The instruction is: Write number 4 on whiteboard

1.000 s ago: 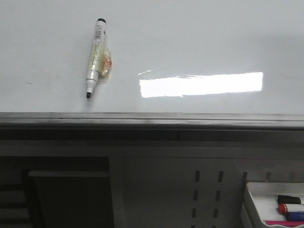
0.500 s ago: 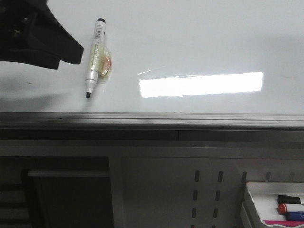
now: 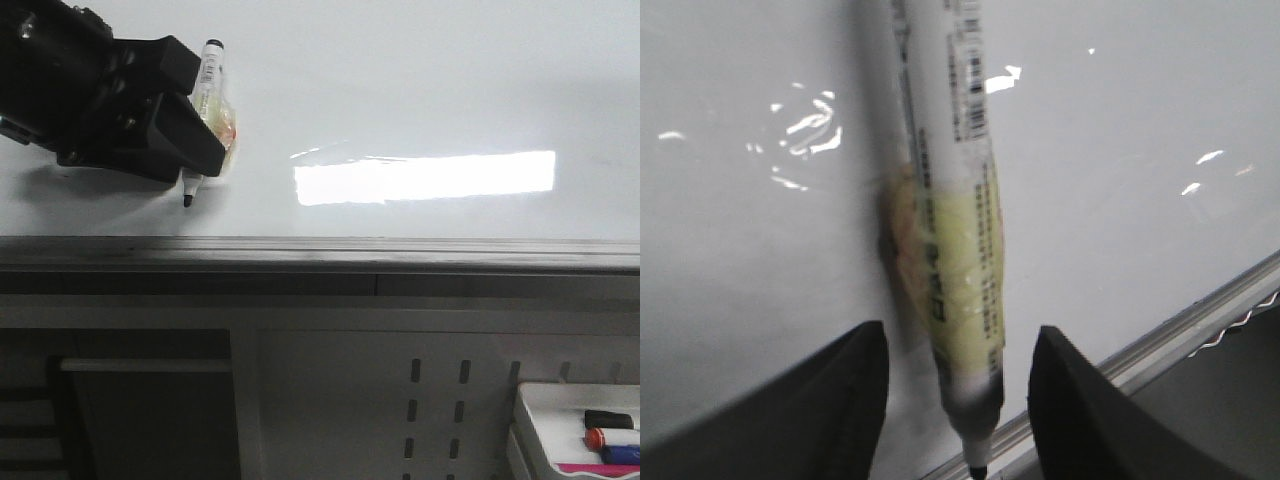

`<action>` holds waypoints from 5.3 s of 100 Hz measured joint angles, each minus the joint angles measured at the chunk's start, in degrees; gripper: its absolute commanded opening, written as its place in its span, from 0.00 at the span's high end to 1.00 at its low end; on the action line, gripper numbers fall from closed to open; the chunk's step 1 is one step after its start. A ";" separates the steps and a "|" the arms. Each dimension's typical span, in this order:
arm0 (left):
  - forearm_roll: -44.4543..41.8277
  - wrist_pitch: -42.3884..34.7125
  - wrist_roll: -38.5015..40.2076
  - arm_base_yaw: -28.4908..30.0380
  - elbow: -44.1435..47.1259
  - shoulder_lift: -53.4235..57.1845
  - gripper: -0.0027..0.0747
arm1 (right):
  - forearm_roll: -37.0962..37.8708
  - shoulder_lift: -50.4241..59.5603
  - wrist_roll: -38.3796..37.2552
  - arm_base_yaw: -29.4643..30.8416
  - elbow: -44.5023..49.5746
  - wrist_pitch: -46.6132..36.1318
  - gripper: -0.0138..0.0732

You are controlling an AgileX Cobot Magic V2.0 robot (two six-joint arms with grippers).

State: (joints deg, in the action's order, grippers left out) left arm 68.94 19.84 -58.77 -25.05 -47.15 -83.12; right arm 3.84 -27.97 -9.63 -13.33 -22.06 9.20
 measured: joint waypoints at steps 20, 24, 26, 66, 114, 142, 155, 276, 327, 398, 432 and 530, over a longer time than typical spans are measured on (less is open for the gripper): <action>0.26 0.60 0.00 -0.02 -0.15 -0.85 0.99 | 0.00 0.00 0.00 0.00 -0.11 0.31 0.40; 0.15 1.51 -0.08 -0.02 -0.15 -0.85 0.99 | 0.00 0.00 0.00 -0.53 -0.35 0.98 0.40; 0.00 1.90 -0.23 -0.02 -0.15 -0.85 0.99 | 0.00 -0.12 0.00 -0.89 -0.70 1.26 0.40; -10.31 25.03 -29.10 0.08 0.08 11.42 0.99 | 0.00 -10.75 10.95 -24.87 -11.24 11.56 0.40; -26.30 29.10 -38.07 -7.85 0.08 18.37 0.99 | -0.10 -26.66 12.24 -41.87 -15.83 1.88 0.40; -27.34 26.75 -38.08 -11.72 0.08 18.37 0.99 | -0.32 -31.31 12.37 -43.95 -18.15 0.81 0.40; -26.44 26.13 -38.08 -11.82 0.08 18.37 0.99 | -0.57 -32.59 12.37 -44.30 -18.24 0.59 0.40; -20.44 23.30 -35.92 -11.82 0.31 20.48 0.27 | -2.08 -35.41 12.57 -43.51 -18.36 -2.64 0.91; -19.39 -0.49 -4.63 -11.82 11.88 52.49 0.78 | 4.17 -35.54 12.57 -25.85 -18.48 -5.43 0.91; -11.93 -8.84 0.68 -11.82 27.41 68.92 0.99 | 7.29 -48.33 12.57 -15.43 -27.34 -7.77 0.89; -11.03 -8.96 0.68 -11.82 27.41 68.92 0.99 | 7.18 -50.16 12.57 -14.02 -27.60 -6.64 0.89; -10.90 -8.96 0.68 -11.82 27.41 68.92 0.99 | 1.15 -53.60 12.57 -18.87 -28.22 -3.03 0.89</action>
State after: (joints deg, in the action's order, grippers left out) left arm 58.04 10.88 -58.08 -36.86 -19.74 -14.21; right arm 5.00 -81.57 2.94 -32.21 -50.28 6.17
